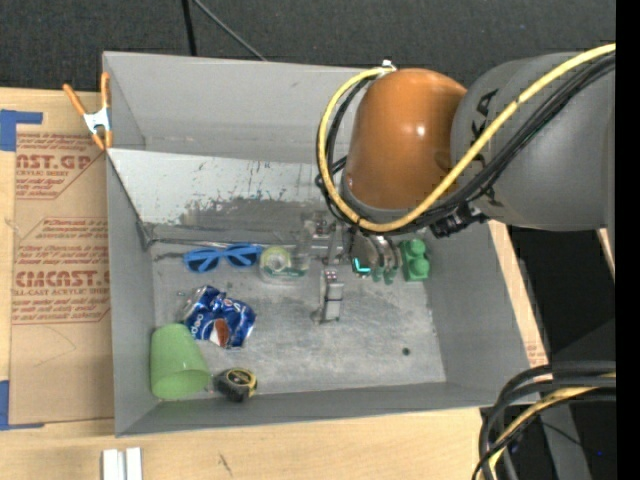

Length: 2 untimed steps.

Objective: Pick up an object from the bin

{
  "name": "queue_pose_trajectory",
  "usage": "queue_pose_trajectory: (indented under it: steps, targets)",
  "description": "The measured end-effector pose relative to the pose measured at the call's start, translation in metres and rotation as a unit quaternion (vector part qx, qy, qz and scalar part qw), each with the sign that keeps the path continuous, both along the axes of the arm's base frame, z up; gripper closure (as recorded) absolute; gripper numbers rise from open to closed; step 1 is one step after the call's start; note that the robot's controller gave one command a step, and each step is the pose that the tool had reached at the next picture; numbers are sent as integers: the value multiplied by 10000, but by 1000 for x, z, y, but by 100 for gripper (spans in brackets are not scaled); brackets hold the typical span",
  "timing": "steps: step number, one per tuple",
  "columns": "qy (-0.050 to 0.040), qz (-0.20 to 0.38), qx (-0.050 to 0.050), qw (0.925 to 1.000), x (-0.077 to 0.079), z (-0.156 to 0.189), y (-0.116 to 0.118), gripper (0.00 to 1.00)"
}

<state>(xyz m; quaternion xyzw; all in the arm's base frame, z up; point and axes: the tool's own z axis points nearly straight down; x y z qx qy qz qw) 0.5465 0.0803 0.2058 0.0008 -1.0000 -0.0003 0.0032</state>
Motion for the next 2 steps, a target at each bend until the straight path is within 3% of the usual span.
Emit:
queue_pose_trajectory:
  steps: [1,2]
  targets:
    - [1,174,4,9998,-1,-117,48,0]
    - [-39,419,12,9991,13,-137,102,0]
